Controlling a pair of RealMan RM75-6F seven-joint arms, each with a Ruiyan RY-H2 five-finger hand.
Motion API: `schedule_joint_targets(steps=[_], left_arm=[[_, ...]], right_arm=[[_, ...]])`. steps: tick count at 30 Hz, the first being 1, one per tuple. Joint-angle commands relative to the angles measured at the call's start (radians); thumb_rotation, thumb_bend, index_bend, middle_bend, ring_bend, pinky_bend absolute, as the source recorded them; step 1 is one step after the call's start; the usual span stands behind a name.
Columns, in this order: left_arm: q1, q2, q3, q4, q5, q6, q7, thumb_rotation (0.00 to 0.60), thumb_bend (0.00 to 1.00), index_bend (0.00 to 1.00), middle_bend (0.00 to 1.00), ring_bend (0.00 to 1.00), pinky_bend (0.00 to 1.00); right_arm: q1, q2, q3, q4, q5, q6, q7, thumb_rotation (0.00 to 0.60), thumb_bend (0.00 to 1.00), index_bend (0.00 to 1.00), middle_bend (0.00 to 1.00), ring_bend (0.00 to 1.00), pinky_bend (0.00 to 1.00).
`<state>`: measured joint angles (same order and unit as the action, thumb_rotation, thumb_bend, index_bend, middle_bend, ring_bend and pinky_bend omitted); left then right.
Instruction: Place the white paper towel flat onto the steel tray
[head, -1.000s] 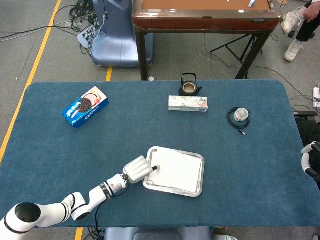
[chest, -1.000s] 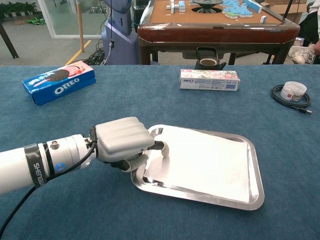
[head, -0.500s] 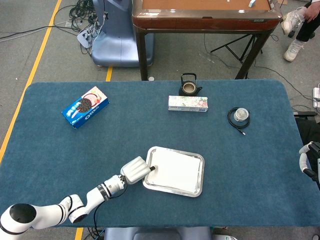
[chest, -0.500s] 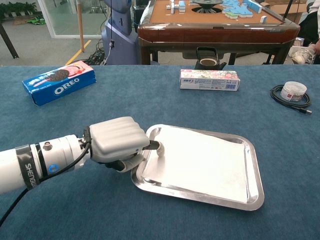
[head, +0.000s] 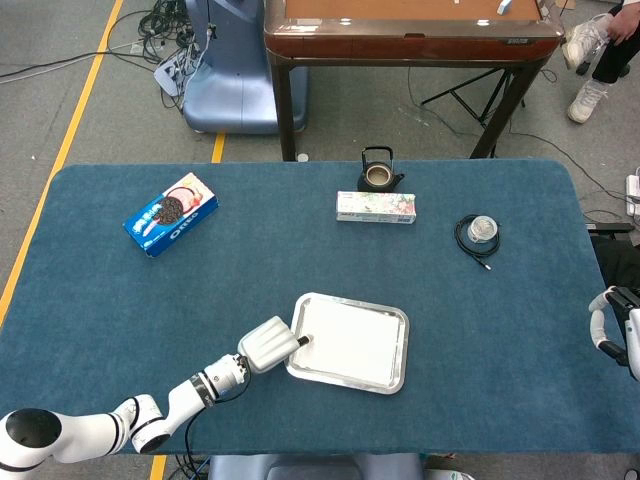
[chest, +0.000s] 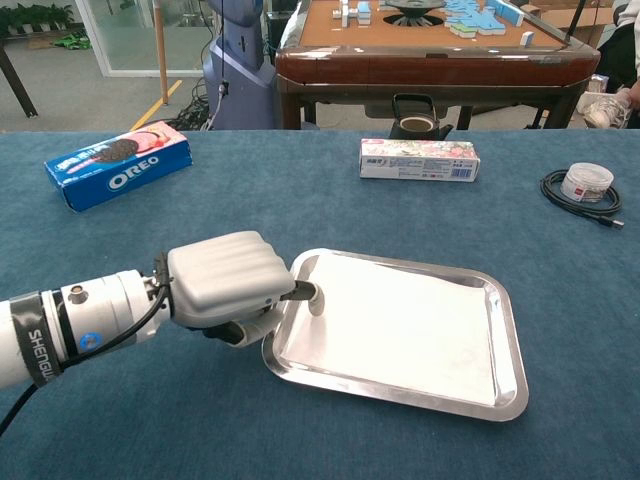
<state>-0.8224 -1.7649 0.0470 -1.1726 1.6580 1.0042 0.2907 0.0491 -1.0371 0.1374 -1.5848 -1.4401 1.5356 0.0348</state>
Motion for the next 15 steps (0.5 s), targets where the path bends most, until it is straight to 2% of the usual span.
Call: schedule_joint_targets(steps=[1, 15], left_arm=[[0.000, 0.004, -0.001, -0.007, 0.004, 0.003, 0.002, 0.600, 0.65, 0.30, 1.00, 1.00, 1.00], [0.010, 0.037, -0.022, -0.029, -0.005, 0.021, 0.013, 0.600, 0.65, 0.30, 1.00, 1.00, 1.00]], right_arm=[[0.000, 0.002, -0.002, -0.002, -0.005, 0.000, 0.003, 0.600, 0.51, 0.55, 0.47, 0.37, 0.43], [-0.001, 0.002, 0.001, -0.003, -0.002, 0.005, 0.020, 0.600, 0.51, 0.55, 0.47, 0.37, 0.43]])
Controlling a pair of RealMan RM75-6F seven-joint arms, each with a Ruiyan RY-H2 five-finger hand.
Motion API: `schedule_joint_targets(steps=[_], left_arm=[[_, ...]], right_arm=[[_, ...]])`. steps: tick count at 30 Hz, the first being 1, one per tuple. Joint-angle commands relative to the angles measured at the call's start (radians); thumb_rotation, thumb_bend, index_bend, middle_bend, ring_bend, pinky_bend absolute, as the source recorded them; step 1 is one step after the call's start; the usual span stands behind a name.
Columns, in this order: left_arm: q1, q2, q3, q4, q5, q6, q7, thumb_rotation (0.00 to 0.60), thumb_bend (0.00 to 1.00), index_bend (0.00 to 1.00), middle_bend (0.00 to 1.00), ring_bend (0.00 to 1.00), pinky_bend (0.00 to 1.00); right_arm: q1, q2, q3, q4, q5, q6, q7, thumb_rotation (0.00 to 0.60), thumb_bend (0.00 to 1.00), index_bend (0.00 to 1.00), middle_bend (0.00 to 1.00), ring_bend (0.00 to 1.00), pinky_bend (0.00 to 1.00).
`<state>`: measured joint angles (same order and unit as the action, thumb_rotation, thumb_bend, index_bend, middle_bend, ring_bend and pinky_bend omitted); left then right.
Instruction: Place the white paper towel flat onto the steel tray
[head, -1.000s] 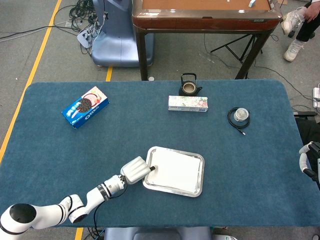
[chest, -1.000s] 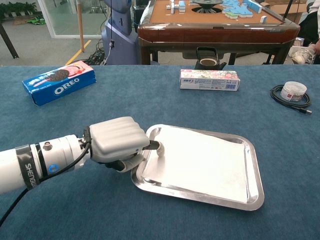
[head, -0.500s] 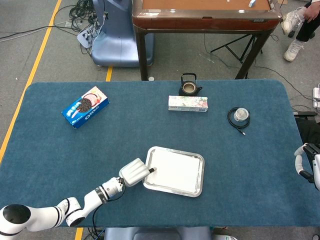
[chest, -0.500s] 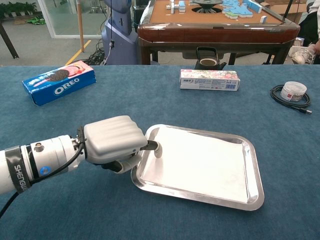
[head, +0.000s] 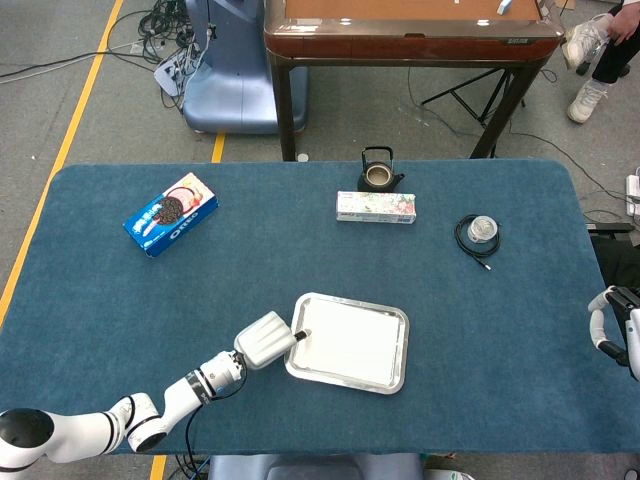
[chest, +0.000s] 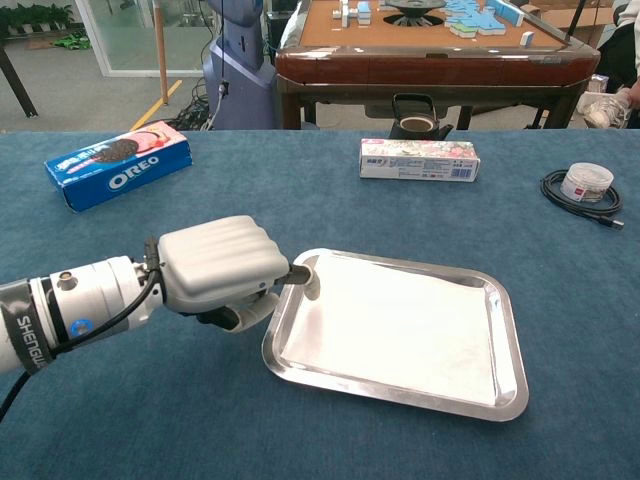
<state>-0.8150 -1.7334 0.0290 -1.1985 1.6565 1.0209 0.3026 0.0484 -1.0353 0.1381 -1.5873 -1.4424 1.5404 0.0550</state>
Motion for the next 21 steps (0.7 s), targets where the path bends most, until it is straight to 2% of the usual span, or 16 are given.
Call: schedule_joint_targets(steps=[1, 9, 16, 21], left_arm=[[0.005, 0.010, -0.006, -0.006, -0.005, 0.008, 0.001, 0.600, 0.65, 0.30, 1.00, 1.00, 1.00], [0.041, 0.074, -0.026, -0.058, -0.020, 0.070, 0.015, 0.600, 0.65, 0.29, 1.00, 1.00, 1.00], [0.098, 0.165, -0.045, -0.143, -0.050, 0.144, 0.060, 0.600, 0.65, 0.27, 1.00, 1.00, 1.00], [0.174, 0.222, -0.061, -0.218, -0.096, 0.231, 0.118, 0.600, 0.63, 0.22, 1.00, 0.95, 1.00]], right_arm=[[0.000, 0.000, 0.000, 0.000, 0.000, -0.001, 0.000, 0.600, 0.51, 0.55, 0.47, 0.37, 0.43], [0.004, -0.002, -0.002, 0.000, 0.002, -0.008, -0.003, 0.600, 0.51, 0.55, 0.47, 0.37, 0.43], [0.003, -0.003, -0.002, -0.002, 0.000, -0.004, -0.008, 0.600, 0.51, 0.55, 0.47, 0.37, 0.43], [0.004, -0.006, -0.005, -0.004, -0.006, -0.003, -0.018, 0.600, 0.51, 0.55, 0.47, 0.37, 0.43]])
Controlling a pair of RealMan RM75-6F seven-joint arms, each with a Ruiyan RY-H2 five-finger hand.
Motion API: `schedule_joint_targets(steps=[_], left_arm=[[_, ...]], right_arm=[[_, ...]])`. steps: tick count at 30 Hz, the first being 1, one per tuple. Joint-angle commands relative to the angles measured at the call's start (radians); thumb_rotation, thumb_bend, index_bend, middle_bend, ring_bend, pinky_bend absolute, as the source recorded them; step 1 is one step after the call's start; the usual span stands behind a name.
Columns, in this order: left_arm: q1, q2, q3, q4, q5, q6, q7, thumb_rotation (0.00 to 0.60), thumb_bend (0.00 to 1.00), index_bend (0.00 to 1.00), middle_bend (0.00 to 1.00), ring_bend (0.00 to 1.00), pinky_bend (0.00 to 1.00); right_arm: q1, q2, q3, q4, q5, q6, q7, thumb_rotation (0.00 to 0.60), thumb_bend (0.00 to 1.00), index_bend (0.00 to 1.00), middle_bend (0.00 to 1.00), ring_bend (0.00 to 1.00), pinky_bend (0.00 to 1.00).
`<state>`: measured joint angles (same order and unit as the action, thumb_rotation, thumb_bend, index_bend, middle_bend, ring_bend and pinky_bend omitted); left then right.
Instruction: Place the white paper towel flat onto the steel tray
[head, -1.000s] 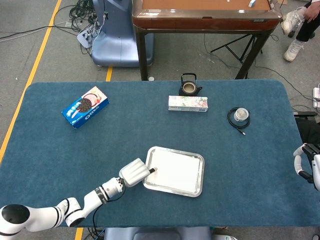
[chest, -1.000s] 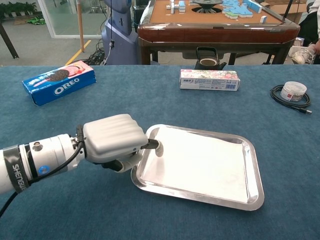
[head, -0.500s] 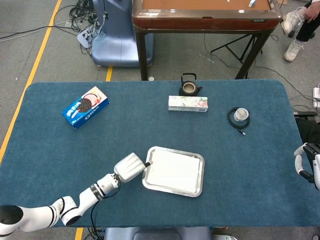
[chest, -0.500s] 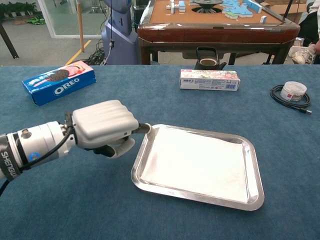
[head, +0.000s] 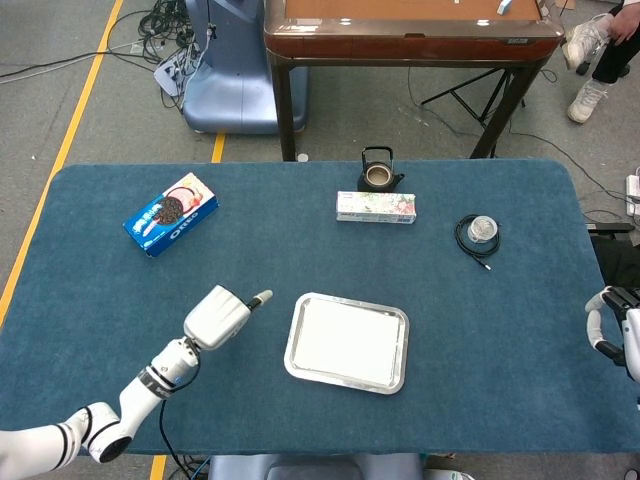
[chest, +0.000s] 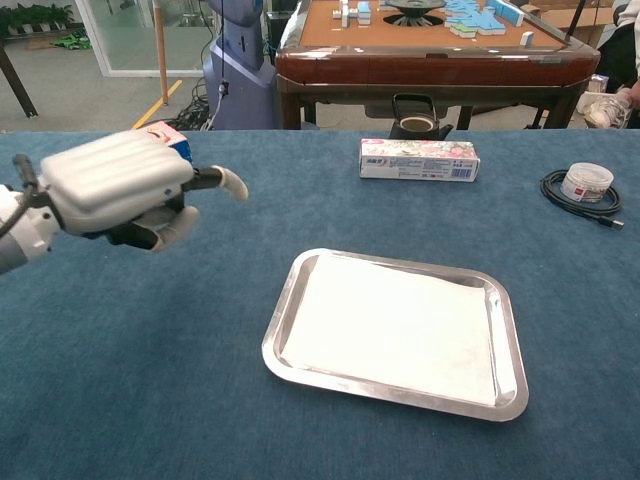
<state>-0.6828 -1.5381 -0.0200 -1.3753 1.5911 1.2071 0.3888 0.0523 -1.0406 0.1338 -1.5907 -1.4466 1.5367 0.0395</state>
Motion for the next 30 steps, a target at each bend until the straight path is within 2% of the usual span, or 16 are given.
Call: schedule_joint_targets(steps=[1, 5, 8, 11, 16, 24, 30], left_arm=[[0.062, 0.039, -0.015, -0.059, -0.041, 0.067, 0.042, 0.600, 0.62, 0.21, 0.99, 0.93, 1.00], [0.126, 0.082, -0.015, -0.104, -0.056, 0.146, 0.064, 0.600, 0.58, 0.20, 0.89, 0.83, 1.00], [0.182, 0.109, -0.015, -0.121, -0.070, 0.214, 0.061, 0.600, 0.55, 0.19, 0.77, 0.74, 0.95], [0.241, 0.138, -0.019, -0.145, -0.103, 0.271, 0.041, 0.600, 0.54, 0.18, 0.57, 0.60, 0.83], [0.332, 0.206, 0.002, -0.177, -0.119, 0.352, 0.043, 0.600, 0.52, 0.18, 0.42, 0.45, 0.68], [0.472, 0.295, 0.043, -0.249, -0.097, 0.484, 0.027, 0.600, 0.48, 0.24, 0.33, 0.32, 0.47], [0.555, 0.334, 0.059, -0.271, -0.112, 0.532, -0.016, 0.600, 0.47, 0.26, 0.32, 0.28, 0.41]], right_arm=[[0.001, -0.002, -0.002, -0.002, -0.005, 0.001, -0.006, 0.600, 0.51, 0.55, 0.47, 0.37, 0.43], [-0.001, -0.006, -0.003, -0.007, -0.011, 0.010, -0.017, 0.600, 0.51, 0.55, 0.47, 0.37, 0.43], [-0.002, -0.018, 0.002, -0.008, -0.015, 0.026, -0.020, 0.600, 0.51, 0.55, 0.47, 0.37, 0.43], [-0.002, -0.033, 0.005, 0.002, -0.029, 0.045, -0.017, 0.600, 0.51, 0.55, 0.47, 0.37, 0.43], [0.000, -0.051, 0.005, 0.017, -0.043, 0.058, -0.020, 0.600, 0.51, 0.55, 0.47, 0.37, 0.43], [0.004, -0.065, 0.005, 0.022, -0.046, 0.058, -0.040, 0.600, 0.51, 0.55, 0.47, 0.37, 0.43], [0.002, -0.070, 0.001, 0.015, -0.055, 0.066, -0.060, 0.600, 0.51, 0.55, 0.47, 0.37, 0.43]])
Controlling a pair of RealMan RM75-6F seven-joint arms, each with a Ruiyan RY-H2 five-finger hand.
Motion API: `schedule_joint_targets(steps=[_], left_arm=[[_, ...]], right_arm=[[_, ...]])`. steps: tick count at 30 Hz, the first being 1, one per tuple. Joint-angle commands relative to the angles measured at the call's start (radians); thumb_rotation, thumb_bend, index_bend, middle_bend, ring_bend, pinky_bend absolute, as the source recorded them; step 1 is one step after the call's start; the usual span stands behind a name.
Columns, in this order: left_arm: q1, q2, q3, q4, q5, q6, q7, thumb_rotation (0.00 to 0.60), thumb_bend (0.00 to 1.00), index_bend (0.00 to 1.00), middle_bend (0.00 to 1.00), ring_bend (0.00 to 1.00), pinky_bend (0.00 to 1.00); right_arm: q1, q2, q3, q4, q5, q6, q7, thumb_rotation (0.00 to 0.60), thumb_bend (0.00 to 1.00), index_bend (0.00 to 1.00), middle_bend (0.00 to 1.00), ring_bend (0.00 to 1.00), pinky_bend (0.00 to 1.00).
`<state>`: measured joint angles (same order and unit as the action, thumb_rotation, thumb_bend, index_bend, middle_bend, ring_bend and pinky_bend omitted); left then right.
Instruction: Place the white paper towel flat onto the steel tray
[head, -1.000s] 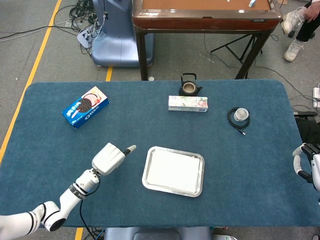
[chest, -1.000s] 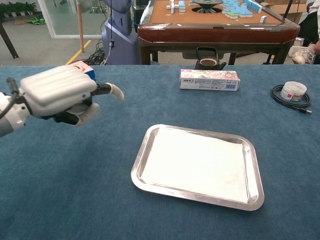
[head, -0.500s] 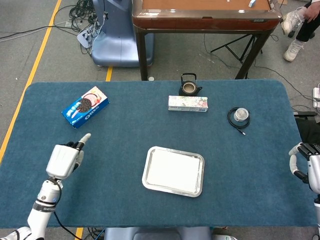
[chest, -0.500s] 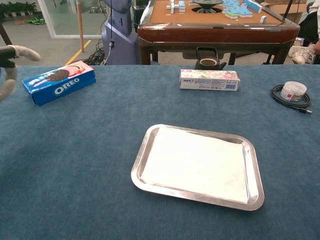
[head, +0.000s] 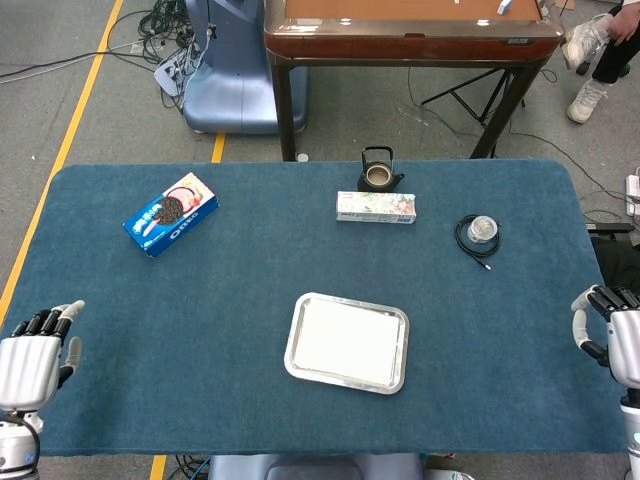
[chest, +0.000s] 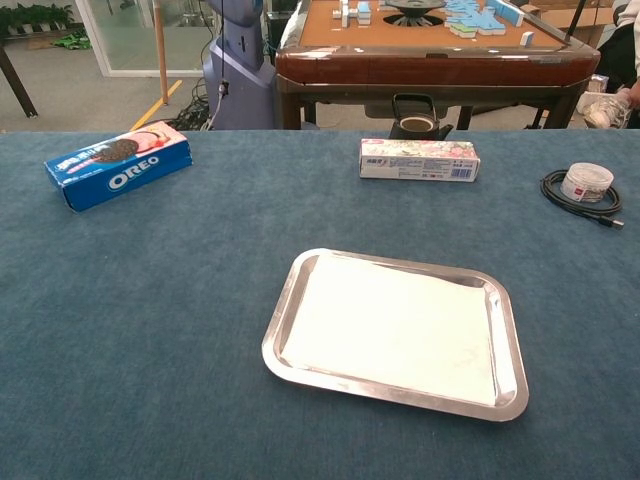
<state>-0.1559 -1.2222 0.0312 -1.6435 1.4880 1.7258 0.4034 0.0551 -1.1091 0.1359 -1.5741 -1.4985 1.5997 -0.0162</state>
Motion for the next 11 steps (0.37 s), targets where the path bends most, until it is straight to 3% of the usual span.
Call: schedule_joint_targets(steps=[1, 11], left_arm=[[0.037, 0.019, 0.007, 0.007, -0.013, 0.012, -0.045, 0.600, 0.47, 0.26, 0.32, 0.28, 0.40], [0.057, 0.033, -0.010, -0.007, 0.011, -0.014, -0.098, 0.600, 0.47, 0.27, 0.31, 0.25, 0.39]], right_arm=[[-0.001, -0.002, -0.003, -0.003, -0.006, 0.004, -0.010, 0.600, 0.51, 0.55, 0.47, 0.37, 0.43], [0.001, -0.009, -0.019, -0.012, -0.035, 0.003, -0.027, 0.600, 0.51, 0.55, 0.47, 0.37, 0.43]])
